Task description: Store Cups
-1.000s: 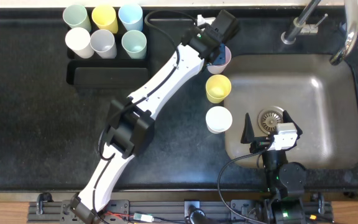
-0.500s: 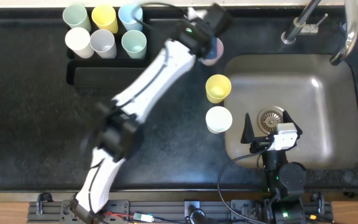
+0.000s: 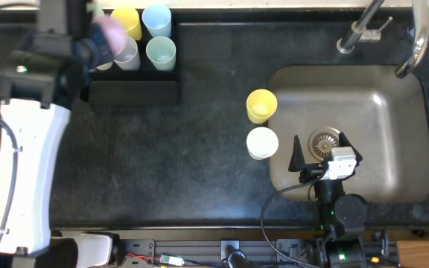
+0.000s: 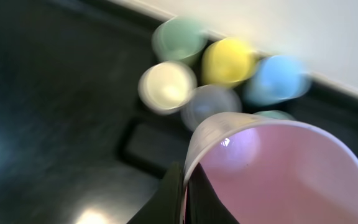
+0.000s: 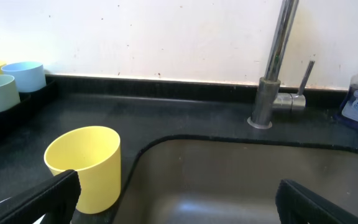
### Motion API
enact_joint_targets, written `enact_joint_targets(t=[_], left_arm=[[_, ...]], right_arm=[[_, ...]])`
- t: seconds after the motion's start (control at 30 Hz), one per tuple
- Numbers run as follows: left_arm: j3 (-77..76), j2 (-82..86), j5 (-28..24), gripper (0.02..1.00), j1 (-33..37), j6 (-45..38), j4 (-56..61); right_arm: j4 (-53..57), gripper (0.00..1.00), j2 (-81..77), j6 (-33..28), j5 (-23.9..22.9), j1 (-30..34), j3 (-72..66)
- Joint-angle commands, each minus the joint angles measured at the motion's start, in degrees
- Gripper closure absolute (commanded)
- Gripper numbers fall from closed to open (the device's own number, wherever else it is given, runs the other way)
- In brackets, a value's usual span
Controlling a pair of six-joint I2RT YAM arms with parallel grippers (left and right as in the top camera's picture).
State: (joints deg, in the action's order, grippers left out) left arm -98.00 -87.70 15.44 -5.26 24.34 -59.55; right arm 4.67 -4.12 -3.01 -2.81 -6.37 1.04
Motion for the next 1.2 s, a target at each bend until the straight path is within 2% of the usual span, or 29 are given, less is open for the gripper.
enact_joint_targets(t=[0.03,0.17,0.3,0.6,1.2], left_arm=[[4.2,-0.85,-6.1,0.982,8.15,-8.02,-0.09],[6.93,-1.11,-9.25,0.982,13.88,-11.15,0.85],[10.05,-1.92,-12.28,0.982,16.63,-14.88,3.15],[13.05,-9.07,-13.9,0.982,16.83,-20.11,8.85],[13.05,-18.58,-14.75,0.982,16.87,-20.02,12.61]], right_arm=[[-0.39,0.005,0.52,0.0,0.24,0.28,-0.76],[-0.39,0.003,0.52,0.0,0.24,0.28,-0.76],[-0.39,0.003,0.52,0.0,0.24,0.28,-0.76],[-0.39,0.005,0.52,0.0,0.24,0.28,-0.76],[-0.39,0.007,0.52,0.0,0.24,0.28,-0.76]])
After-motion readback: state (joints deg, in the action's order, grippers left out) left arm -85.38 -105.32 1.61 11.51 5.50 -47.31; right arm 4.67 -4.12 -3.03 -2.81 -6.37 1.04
